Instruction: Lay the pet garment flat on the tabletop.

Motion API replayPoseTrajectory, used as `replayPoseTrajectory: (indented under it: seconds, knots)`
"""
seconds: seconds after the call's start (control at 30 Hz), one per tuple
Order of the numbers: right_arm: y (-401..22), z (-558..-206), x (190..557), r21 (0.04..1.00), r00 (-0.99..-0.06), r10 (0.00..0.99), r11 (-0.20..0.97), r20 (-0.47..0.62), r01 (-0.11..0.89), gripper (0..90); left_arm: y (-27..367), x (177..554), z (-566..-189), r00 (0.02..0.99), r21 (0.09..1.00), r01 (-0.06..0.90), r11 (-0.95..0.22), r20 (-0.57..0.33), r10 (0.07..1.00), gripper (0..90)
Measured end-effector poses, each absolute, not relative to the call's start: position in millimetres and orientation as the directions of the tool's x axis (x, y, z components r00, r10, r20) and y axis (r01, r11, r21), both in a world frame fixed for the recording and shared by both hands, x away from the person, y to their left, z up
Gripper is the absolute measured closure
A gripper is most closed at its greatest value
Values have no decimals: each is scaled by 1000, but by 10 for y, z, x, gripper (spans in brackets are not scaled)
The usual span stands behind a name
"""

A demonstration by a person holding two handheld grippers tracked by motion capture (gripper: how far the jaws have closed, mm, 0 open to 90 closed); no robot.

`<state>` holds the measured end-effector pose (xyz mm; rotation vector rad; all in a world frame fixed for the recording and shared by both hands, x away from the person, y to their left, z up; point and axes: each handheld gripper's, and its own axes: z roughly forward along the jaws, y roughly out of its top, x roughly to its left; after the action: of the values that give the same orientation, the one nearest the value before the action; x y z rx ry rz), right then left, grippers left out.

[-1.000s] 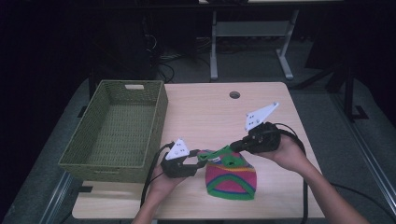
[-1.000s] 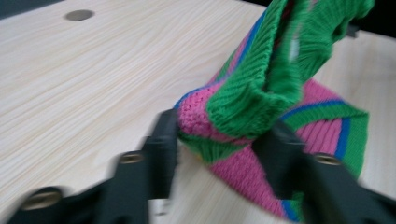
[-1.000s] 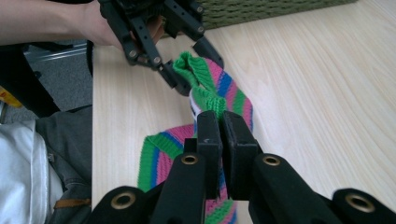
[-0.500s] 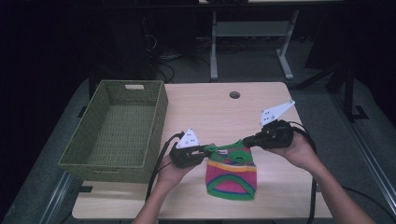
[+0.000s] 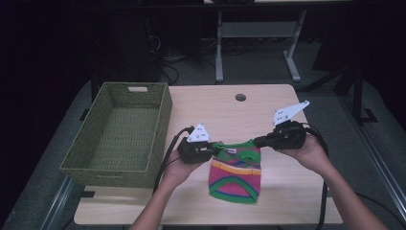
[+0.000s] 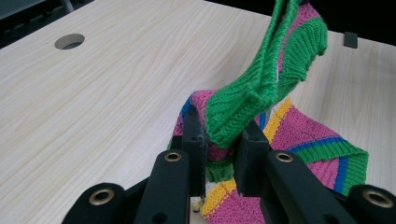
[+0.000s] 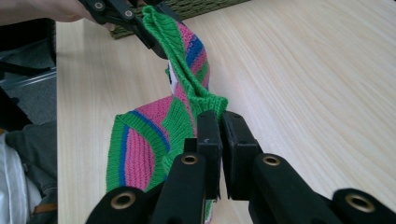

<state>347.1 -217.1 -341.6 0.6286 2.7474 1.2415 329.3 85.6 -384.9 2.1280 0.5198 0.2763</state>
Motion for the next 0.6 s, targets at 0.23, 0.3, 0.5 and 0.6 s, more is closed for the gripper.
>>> replayPoseTrajectory:
  seconds: [0.23, 0.3, 0.5, 0.6]
  knots:
    - [-2187, -3424, 3553, 731, -906, 409, 585, 109, 352, 859, 840, 3347, -3869, 883, 811, 279, -514, -6, 470, 768]
    - [-2182, -3438, 3594, 731, -905, 411, 583, 111, 355, 858, 846, 3365, -3878, 881, 809, 287, -513, -13, 472, 768]
    - [-2149, -3461, 3732, 730, -897, 424, 573, 125, 373, 858, 878, 3428, -3866, 874, 811, 305, -499, -31, 485, 768]
    - [-2127, -3474, 3796, 726, -894, 429, 573, 128, 379, 858, 882, 3466, -3867, 866, 805, 318, -500, -32, 499, 769]
